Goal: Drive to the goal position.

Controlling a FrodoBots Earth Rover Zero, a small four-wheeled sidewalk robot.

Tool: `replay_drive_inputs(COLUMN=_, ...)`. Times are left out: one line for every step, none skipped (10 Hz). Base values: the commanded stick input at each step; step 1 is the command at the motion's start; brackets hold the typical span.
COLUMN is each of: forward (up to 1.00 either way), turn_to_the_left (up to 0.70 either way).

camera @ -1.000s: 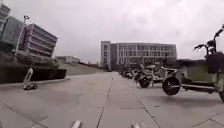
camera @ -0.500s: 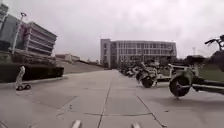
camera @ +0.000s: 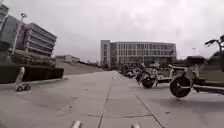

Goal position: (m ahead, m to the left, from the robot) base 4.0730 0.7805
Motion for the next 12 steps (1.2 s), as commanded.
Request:
replay_drive_inputs(forward=0.07, turn_to_the_left=0.0)
replay_drive_inputs(forward=0.07, turn_to_the_left=0.0)
replay_drive_inputs(forward=0.07, turn_to_the_left=0.0)
replay_drive_inputs(forward=0.07, turn_to_the_left=0.0)
replay_drive_inputs(forward=0.07, turn_to_the_left=0.0)
replay_drive_inputs(forward=0.07, turn_to_the_left=0.0)
replay_drive_inputs(forward=0.07, turn_to_the_left=0.0)
replay_drive_inputs(forward=0.07, turn_to_the_left=0.0)
replay_drive_inputs(forward=0.07, turn_to_the_left=0.0)
replay_drive_inputs(forward=0.1, turn_to_the_left=0.0)
replay_drive_inputs(forward=0.19, turn_to_the_left=0.0)
replay_drive_inputs(forward=0.46, turn_to_the_left=0.0)
